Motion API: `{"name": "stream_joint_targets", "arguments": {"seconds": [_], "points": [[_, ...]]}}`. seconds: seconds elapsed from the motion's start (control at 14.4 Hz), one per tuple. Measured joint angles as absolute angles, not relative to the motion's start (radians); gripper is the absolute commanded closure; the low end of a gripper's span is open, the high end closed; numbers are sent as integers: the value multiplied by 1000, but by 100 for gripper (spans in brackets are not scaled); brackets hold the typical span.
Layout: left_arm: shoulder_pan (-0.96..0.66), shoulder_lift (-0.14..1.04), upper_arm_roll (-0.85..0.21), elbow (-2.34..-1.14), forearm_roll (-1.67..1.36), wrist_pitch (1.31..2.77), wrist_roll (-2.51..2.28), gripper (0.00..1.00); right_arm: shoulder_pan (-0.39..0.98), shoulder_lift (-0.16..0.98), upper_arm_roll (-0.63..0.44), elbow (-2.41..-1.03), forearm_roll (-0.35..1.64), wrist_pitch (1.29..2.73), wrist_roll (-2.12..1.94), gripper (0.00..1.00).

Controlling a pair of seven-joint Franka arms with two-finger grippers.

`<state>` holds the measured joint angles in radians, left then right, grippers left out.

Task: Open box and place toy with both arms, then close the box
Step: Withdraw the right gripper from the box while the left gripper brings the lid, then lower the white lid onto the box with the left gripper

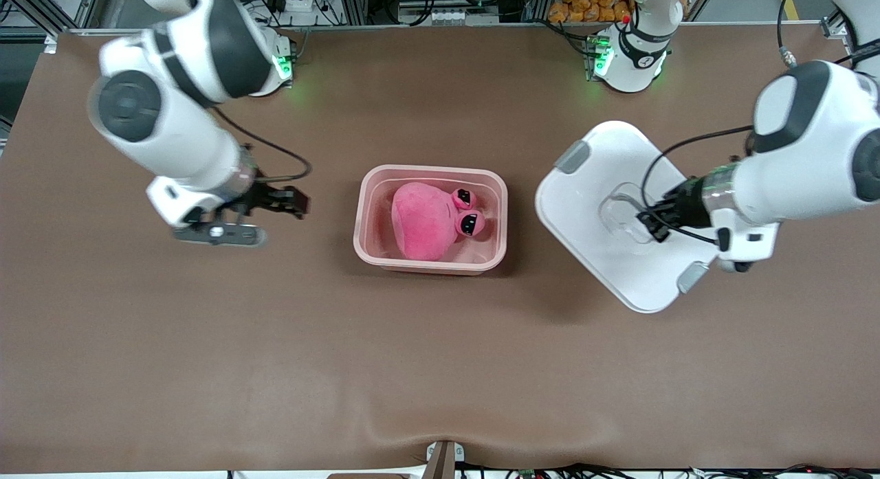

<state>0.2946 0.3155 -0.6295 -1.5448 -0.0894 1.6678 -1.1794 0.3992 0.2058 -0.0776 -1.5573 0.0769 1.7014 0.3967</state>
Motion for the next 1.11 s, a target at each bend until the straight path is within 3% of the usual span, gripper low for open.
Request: {"name": "stream_joint_targets", "arguments": {"seconds": [0.63,1.11], "points": [[48,344,-630,-1537,-8,1865,-1714,100,121,56,-79,-1611,76,1628,8,0],[-57,413,-630,-1534,92,2030,-2058,100,21,-48,-75,-1610,76,1532,-76,0]]}}
